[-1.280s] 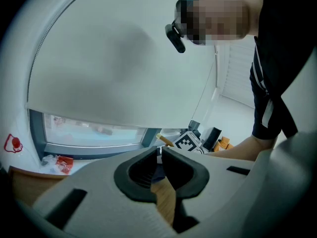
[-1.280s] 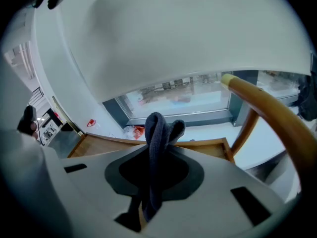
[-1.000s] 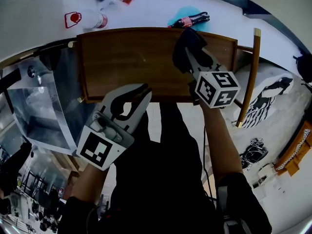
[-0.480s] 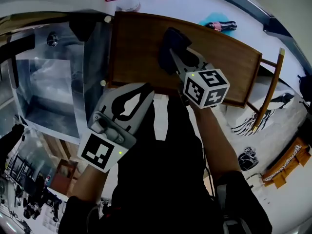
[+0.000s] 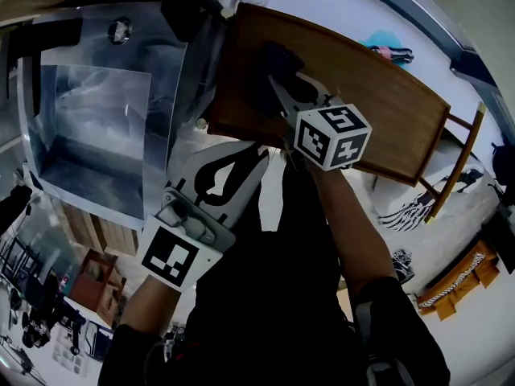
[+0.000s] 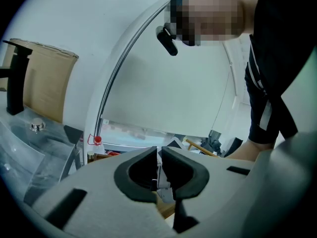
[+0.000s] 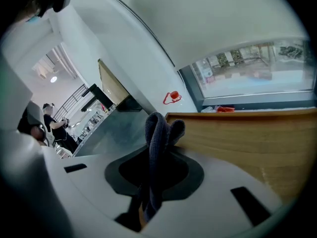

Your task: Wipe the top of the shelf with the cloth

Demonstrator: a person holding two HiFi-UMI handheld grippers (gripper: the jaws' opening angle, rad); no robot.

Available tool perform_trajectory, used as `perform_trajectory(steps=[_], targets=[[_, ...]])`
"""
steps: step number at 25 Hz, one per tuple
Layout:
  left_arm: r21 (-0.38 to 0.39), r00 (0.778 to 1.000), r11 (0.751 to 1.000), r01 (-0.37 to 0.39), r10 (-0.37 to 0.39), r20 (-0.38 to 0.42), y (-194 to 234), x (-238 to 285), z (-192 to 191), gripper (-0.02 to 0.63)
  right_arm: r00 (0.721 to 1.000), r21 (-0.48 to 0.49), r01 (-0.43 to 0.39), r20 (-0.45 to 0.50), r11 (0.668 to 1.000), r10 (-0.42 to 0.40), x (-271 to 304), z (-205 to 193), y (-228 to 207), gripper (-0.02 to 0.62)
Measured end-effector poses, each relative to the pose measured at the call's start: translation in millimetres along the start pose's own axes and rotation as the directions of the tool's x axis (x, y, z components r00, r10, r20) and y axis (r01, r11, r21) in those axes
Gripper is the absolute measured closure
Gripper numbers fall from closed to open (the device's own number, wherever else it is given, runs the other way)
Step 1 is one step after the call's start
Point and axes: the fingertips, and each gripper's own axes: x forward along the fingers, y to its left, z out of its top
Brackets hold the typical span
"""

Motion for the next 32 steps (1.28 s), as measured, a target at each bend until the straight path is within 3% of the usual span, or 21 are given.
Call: perform_trajectory(steps=[6, 14, 32], targets=[[-0.017, 1.0, 1.0, 0.01, -0.01, 0.003, 5, -12, -7, 0.563, 0.999, -0.005, -0.03, -0.018, 1.0, 0.03, 30, -5, 18, 0.537], [-0.024, 1.0, 1.0, 0.003, -0.004, -0.012, 16, -19, -15, 0.562, 0.999, -0.006, 0.002, -0.05, 1.0, -0.002, 48, -18, 12, 0.537], [0.009, 0.997, 0.998, 0.061, -0.061, -0.057, -15, 28, -16, 0.563, 0.995, 0.002, 0.093, -0.045, 0.996, -0.093, -5, -29, -51, 0.537]])
